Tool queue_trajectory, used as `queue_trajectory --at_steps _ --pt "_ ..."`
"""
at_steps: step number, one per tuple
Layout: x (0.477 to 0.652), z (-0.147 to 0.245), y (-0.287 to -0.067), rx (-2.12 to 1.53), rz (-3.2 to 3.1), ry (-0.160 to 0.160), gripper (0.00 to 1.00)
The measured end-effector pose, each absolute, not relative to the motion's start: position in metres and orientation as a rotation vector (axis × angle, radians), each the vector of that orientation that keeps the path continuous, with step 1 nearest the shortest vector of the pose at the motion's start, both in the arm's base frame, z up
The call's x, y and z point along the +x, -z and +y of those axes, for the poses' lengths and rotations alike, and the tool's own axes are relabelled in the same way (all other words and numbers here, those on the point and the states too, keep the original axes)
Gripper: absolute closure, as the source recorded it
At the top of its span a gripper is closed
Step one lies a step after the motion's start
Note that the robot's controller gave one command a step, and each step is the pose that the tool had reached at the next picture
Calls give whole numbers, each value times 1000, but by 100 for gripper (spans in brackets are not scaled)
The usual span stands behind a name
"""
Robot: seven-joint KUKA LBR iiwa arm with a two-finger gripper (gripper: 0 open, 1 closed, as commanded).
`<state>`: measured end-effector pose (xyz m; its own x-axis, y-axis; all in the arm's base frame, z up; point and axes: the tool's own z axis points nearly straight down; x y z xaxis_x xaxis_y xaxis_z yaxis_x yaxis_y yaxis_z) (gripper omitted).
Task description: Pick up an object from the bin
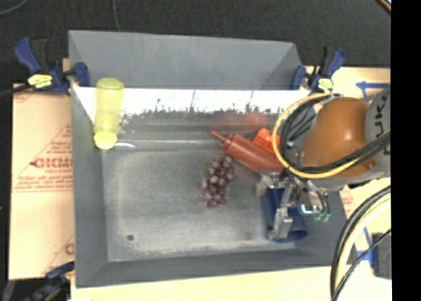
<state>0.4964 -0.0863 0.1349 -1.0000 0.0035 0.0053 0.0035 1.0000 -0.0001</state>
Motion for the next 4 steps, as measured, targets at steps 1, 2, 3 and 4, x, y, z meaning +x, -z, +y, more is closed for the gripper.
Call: queue_trajectory --at_steps 1,2,3,4 --pt "498 -86 -139 2 -3144 -2 0" --pt "482 -148 -119 141 -3144 0 0" --pt "597 -121 -108 295 -3051 26 0" --pt "517 -151 -122 996 -2982 6 0"
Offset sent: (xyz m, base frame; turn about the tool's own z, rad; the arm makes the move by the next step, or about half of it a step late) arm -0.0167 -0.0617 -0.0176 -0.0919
